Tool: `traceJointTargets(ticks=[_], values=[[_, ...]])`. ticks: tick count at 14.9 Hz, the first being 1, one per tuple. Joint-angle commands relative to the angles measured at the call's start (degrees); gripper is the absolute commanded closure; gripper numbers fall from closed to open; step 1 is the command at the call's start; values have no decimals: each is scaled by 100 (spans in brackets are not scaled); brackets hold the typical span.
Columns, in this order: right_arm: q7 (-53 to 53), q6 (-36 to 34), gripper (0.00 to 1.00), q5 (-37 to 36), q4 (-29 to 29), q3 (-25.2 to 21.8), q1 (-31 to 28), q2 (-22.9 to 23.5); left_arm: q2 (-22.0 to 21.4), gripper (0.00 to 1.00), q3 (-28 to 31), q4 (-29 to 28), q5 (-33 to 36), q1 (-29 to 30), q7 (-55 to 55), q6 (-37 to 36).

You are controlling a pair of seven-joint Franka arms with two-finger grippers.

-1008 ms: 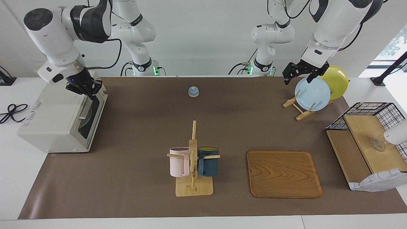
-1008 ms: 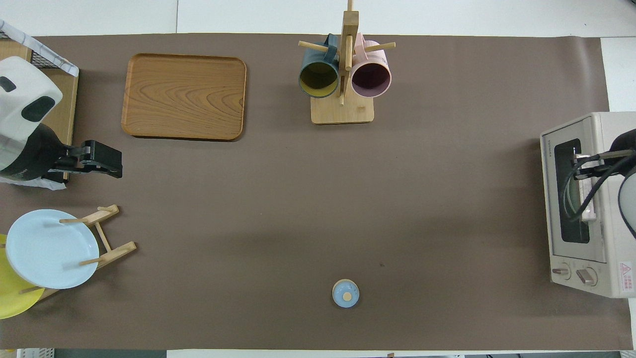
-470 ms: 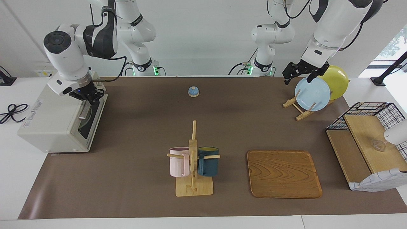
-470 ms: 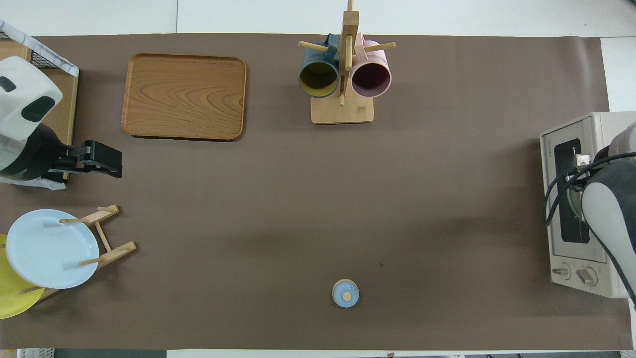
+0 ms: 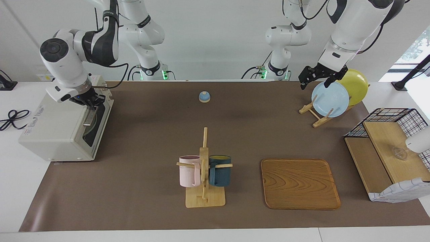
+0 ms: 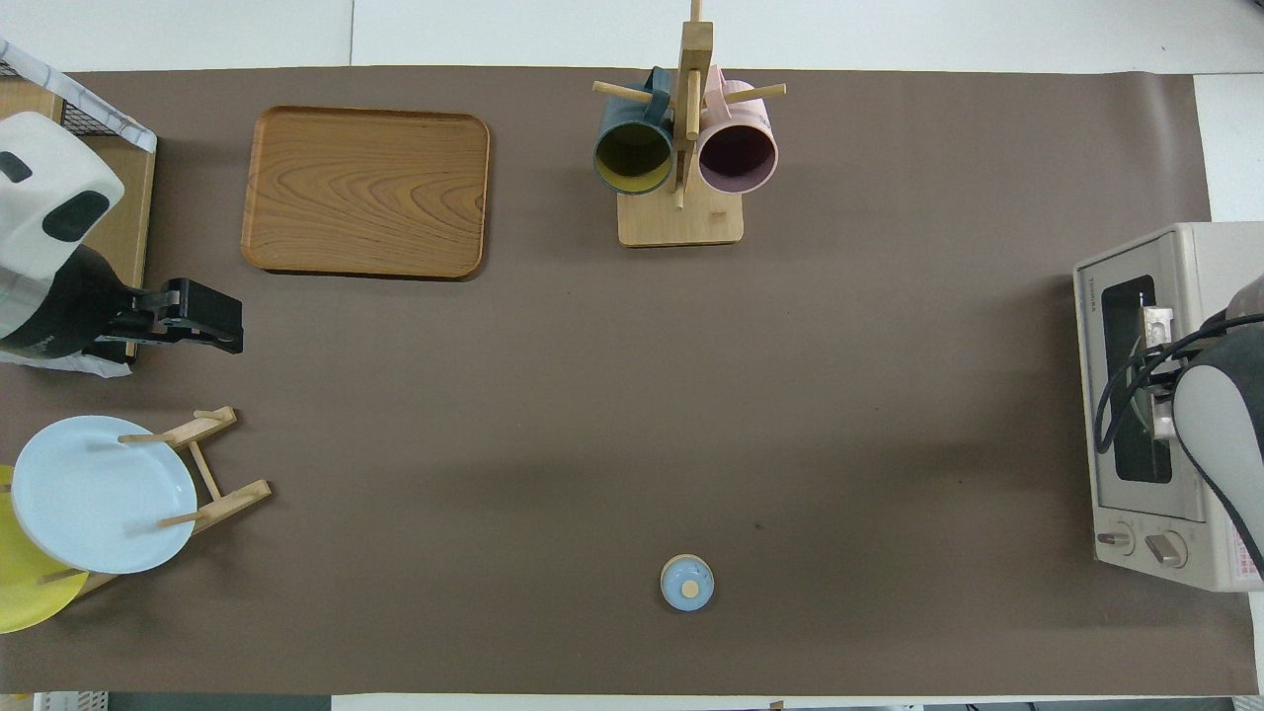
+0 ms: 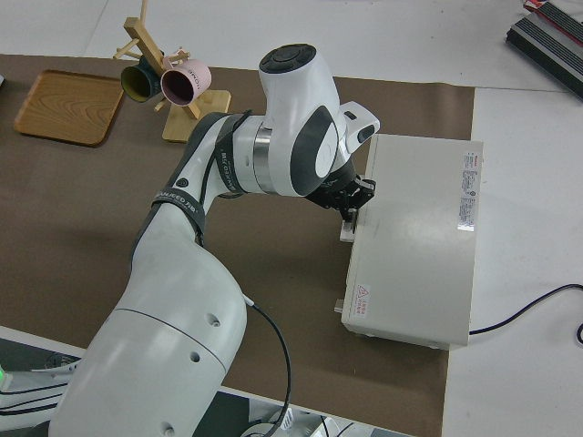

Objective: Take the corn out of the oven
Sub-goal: 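Move the right gripper into the open toaster oven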

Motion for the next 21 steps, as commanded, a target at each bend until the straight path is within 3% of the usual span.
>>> traceJointTargets(ticks=[1, 7, 12, 16, 21], values=[[30, 258, 100, -97, -267, 11, -29, -110, 7, 0, -44, 47, 40, 63, 18, -103], [29, 575, 100, 25, -425, 38, 33, -49, 7, 0, -44, 47, 40, 63, 18, -103], [30, 1014, 100, 543, -504, 46, 182, 232, 7, 0, -44, 47, 31, 63, 18, -103], [29, 1672, 100, 737, -777, 73, 357, 522, 7, 0, -44, 47, 31, 63, 18, -103], [74, 2762, 100, 790, -1514, 64, 622, 426, 7, 0, -44, 47, 31, 63, 18, -103]])
